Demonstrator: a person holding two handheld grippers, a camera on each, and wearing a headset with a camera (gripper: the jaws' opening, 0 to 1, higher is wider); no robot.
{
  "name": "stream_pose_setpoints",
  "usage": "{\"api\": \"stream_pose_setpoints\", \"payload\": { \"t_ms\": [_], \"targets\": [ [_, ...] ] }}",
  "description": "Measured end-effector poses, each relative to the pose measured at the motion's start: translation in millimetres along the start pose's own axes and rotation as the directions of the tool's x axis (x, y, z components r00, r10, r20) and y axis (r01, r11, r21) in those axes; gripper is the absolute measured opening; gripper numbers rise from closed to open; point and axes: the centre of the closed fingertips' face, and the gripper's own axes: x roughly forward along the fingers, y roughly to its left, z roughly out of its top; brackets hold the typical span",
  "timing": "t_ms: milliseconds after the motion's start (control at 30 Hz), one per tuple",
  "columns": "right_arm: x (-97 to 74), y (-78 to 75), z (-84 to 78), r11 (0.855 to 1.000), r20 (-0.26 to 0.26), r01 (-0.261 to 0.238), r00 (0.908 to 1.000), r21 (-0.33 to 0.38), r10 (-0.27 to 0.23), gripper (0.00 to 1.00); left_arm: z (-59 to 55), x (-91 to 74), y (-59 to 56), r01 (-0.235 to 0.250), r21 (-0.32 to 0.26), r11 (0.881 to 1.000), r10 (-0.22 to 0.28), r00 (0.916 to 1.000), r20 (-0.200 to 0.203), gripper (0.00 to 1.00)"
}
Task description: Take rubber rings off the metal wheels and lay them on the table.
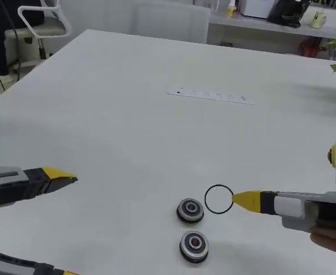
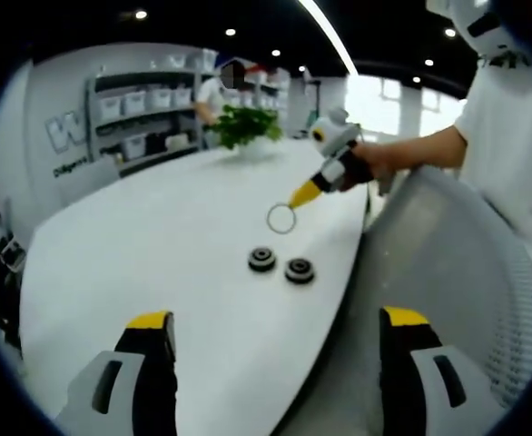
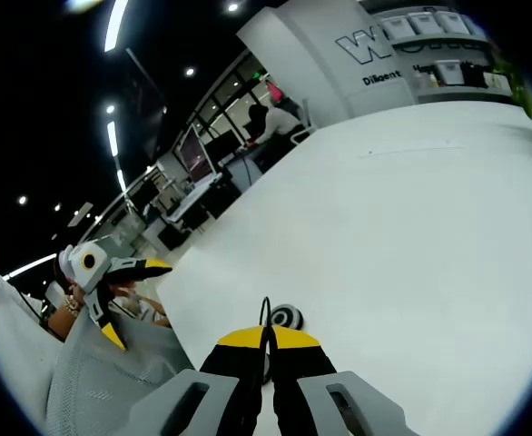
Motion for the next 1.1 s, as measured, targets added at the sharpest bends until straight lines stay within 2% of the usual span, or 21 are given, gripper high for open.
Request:
{"api": "stream_pose_setpoints", "payload": {
  "t_ms": [100,200,300,467,633,800,933,1100],
  "targets": [
    [-0.5,1.1,1.3,1.000,0.005,-0.004,1.0000,-0.002,0.004,0.00,-1.5,0.0,-0.8,0.002,-0.001,1.000,-0.002,1.0000,-0.008,0.94],
    [-0.7,1.7,2.3,1.000,0.009,-0.009,0.9999,0.003,0.009,0.00,1.7,-1.4,2.5,-0.012,-0.027,1.000,0.012,0.9997,0.020,0.94],
    [-0.9,2.1,2.5,1.000,0.010,-0.009,0.9999,0.004,0.009,0.00,0.1,-1.9,3.9,-0.021,-0.035,0.999,0.022,0.9996,0.018,0.94],
    [-2.6,9.2,12.3,0.999,0.050,-0.037,0.9981,0.025,0.036,0.00,2.9,-2.4,2.7,-0.014,-0.058,0.998,0.017,0.9989,0.043,0.94],
    [-4.4,14.5,22.6,0.997,0.096,-0.064,0.9937,0.051,0.059,0.00,0.1,-0.8,2.0,-0.022,-0.036,0.999,0.023,0.9996,0.018,0.93],
    [-1.1,27.7,30.9,0.995,0.113,-0.093,0.9894,0.020,0.091,0.00,-3.7,1.0,-0.6,-0.005,-0.035,0.999,0.005,1.0000,-0.002,0.94],
    [4.7,44.9,30.3,0.990,0.089,-0.140,0.9859,-0.025,0.142,0.00,-4.3,1.6,-0.6,-0.004,-0.026,1.000,0.003,1.0000,-0.008,0.94],
    [15.1,65.3,18.9,0.977,-0.002,-0.198,0.9800,-0.073,0.199,0.00,-4.5,1.7,-0.1,-0.006,-0.027,1.000,0.006,0.9999,-0.010,0.95]
  ]
}}
